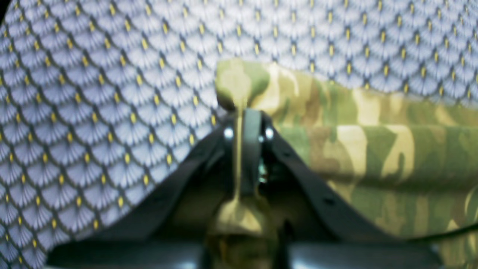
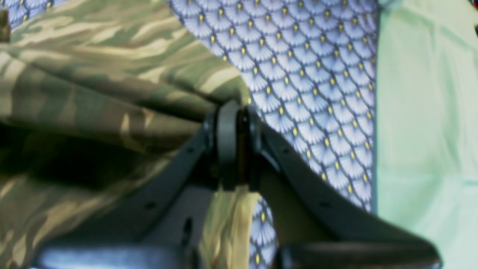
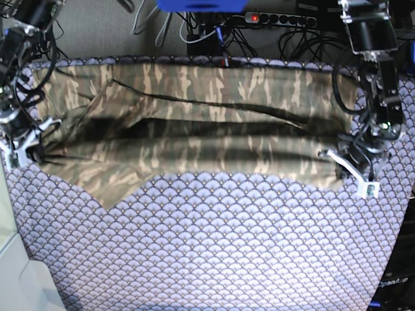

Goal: Fold the T-shirt properly
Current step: 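Lift the hem with both grippers and fold it onto the collar fold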

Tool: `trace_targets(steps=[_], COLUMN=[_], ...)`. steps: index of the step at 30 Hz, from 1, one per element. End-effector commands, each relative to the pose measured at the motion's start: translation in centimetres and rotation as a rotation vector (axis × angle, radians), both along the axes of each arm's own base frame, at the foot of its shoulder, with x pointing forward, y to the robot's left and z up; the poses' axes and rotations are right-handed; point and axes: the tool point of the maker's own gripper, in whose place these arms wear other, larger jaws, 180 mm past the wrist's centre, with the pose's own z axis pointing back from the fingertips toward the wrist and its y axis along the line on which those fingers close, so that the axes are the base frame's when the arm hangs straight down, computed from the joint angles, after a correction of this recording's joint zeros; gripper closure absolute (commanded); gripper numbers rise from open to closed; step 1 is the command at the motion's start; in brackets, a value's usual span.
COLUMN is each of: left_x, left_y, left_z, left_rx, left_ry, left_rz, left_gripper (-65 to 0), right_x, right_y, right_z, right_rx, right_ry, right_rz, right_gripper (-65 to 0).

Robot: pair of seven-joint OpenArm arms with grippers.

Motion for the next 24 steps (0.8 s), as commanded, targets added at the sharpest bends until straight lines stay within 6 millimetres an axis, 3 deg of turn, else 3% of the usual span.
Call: trace_targets(steps=[1,5,14,24], left_x=[0.8,-0.5,-4.0,-7.9], left_y=[0.8,0.8,3.6,2.8], left_z=[2.1,1.8,2.2,-0.1], left_rx=[0.029,0.041,0.052,0.061], left_ry=[-0.063,-0.053,-0.060,0.022], left_rz=[0.009,0.004,0.098,0.081], left_gripper=[-0.6,-0.6,-0.6,-0.6], right_x=[0.1,-2.2,-5.9,-8.7], right_y=[-0.9,0.0,2.0,2.8], right_z=[1.6,0.8,-0.5,-1.7], right_rx=[-0.033,-0.041,-0.041,-0.038], right_ry=[-0.044,-0.011,0.050,0.110], right_rz=[-0.015,-0.009,0.011,0.022], right_gripper=[0.0,0.0,0.0,0.0])
